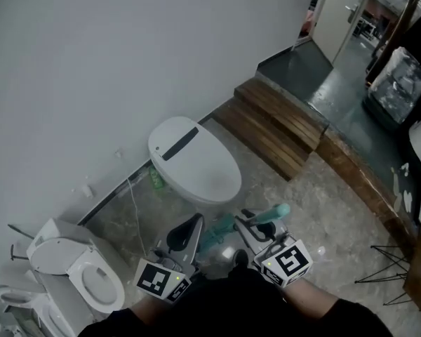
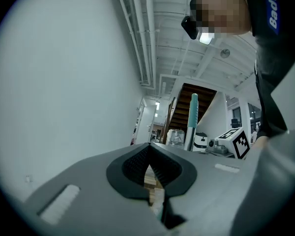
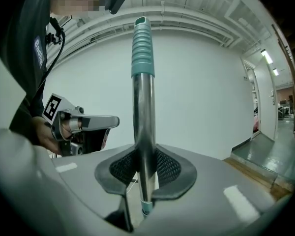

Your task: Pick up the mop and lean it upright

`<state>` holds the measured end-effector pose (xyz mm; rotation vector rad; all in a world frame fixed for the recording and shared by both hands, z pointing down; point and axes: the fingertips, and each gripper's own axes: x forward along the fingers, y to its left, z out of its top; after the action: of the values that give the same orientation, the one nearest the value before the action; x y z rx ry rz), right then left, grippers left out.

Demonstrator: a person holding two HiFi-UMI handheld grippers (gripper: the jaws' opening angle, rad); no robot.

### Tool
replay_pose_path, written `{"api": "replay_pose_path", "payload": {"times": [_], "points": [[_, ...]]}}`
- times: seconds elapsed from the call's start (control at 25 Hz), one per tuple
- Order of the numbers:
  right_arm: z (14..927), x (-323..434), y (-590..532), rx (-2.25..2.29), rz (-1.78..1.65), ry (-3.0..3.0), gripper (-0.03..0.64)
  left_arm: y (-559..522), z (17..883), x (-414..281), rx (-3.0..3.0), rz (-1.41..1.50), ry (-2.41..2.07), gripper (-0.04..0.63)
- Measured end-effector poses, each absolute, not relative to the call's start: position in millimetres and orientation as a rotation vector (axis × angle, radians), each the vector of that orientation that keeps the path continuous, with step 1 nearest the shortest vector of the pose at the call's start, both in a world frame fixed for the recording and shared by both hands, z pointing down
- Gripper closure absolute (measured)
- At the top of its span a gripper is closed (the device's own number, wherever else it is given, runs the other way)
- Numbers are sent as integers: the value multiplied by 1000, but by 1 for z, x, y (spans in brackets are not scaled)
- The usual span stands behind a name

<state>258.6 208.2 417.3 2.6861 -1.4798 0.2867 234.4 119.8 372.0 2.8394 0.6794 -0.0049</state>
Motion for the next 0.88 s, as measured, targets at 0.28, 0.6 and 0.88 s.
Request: {"api": "replay_pose_path", "payload": {"times": [0.28, 0.6, 0.88], "points": [[420, 276, 216, 2589, 297, -1604, 534, 144, 365, 258, 2890, 2, 569, 580], [433, 292, 208, 2449, 344, -1870, 534, 150, 368, 262, 2961, 49, 288, 580], [452, 277, 179, 2253, 382, -2094, 534, 131, 378, 245, 2976, 84, 21, 580]]}}
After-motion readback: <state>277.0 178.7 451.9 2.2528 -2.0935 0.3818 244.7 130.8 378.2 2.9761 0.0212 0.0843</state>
